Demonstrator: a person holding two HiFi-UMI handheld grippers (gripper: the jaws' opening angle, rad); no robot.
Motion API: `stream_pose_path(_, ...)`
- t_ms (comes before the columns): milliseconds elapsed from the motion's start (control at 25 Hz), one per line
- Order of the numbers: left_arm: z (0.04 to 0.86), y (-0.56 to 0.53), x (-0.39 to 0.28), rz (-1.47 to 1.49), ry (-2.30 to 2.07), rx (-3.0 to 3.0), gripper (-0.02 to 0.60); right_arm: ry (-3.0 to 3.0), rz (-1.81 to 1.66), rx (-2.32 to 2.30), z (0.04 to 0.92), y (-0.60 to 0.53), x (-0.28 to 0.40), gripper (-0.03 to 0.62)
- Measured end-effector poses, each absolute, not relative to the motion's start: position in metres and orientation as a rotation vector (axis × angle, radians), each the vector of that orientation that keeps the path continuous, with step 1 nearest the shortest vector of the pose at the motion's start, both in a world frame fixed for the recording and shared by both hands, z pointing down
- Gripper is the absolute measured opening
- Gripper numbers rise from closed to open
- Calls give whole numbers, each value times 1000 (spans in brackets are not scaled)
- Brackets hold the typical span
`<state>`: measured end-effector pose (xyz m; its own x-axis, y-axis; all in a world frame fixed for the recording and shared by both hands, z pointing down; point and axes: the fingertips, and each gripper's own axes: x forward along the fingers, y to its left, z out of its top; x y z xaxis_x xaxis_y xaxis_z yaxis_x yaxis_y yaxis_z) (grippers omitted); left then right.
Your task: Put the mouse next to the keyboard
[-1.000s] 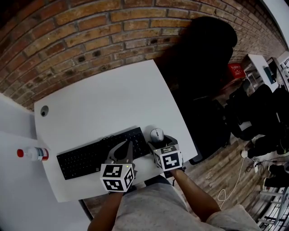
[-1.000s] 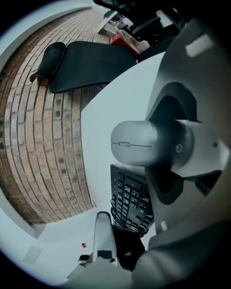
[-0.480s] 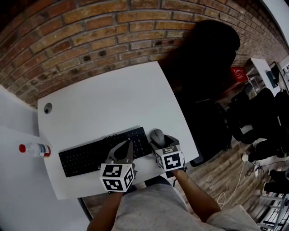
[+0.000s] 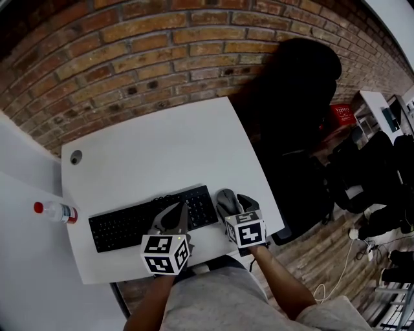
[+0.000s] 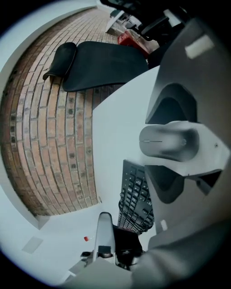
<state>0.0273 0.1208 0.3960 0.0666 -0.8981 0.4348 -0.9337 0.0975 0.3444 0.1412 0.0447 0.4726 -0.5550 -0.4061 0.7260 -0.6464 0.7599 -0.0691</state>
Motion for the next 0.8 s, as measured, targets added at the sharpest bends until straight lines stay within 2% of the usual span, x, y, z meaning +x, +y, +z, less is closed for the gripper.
stream_pose_path(240, 378, 123, 20, 62, -1883, 1800, -8, -2369, 319, 737, 424, 51, 119, 208)
stream_pose_path(800, 334, 153, -30, 53, -2098, 1731, -8, -2637, 162, 583, 325, 81, 63, 108)
